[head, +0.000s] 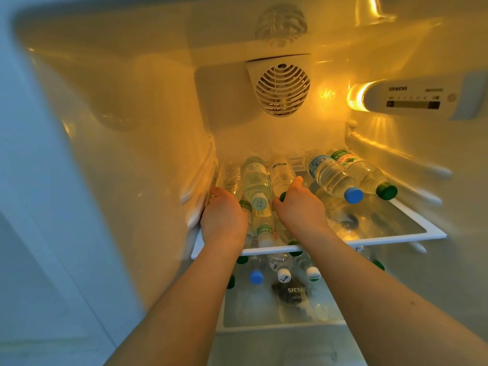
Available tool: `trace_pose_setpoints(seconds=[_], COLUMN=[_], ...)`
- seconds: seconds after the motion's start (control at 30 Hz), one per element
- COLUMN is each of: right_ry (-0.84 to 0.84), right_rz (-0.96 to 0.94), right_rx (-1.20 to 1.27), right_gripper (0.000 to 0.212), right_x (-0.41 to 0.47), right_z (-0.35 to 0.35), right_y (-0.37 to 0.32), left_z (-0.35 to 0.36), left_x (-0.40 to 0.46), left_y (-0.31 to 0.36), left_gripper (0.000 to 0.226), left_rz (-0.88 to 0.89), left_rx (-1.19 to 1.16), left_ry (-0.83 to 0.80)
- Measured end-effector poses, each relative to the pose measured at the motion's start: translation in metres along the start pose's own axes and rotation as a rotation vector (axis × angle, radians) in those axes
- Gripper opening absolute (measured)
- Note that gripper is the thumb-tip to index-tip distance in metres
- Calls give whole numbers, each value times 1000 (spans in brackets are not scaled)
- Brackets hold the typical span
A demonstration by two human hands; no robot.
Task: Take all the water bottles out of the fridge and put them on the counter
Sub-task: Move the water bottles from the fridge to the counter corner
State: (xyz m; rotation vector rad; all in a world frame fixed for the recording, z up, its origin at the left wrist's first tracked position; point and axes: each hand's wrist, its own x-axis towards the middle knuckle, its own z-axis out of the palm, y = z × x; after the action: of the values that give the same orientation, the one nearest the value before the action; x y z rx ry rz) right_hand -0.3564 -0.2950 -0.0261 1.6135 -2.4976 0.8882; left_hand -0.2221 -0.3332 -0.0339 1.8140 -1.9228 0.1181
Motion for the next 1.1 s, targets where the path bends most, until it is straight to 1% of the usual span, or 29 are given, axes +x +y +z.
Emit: trace_pose_setpoints(seconds=[0.27,0.4,0.57,0.7,0.8,0.87,1.0,1.1], right_ry=[6,15,13,-21,4,17,52,57], right_rz=[-8,-9,-3,12,-20,-34,-63,-91], right_rx=[21,7,0,-52,-83,-88,-90,-110], right_gripper=[71,74,74,67,63,56,35,28], right_x=[1,3,2,-17,-41,-57,-86,-111], right_z=[2,4,3,-12,-26,-36,-64,-89], right_y=[1,2,1,0,2,3,0,-7], left_z=[2,1,0,-10,-28,-43,-80,-115], left_x=[1,0,0,-12,-35,-52,-83,-106], left_y=[-1,0,2,2,-1,-4,-4,-2], left_gripper=[58,55,61,74,80,81,65,46], left_rz=[3,-2,-1,15,37,80,162,216], left_rx=[-25,-30,16,101,123,158,136,51], left_ry=[2,-2,-7,-25,-45,-55,-18,34])
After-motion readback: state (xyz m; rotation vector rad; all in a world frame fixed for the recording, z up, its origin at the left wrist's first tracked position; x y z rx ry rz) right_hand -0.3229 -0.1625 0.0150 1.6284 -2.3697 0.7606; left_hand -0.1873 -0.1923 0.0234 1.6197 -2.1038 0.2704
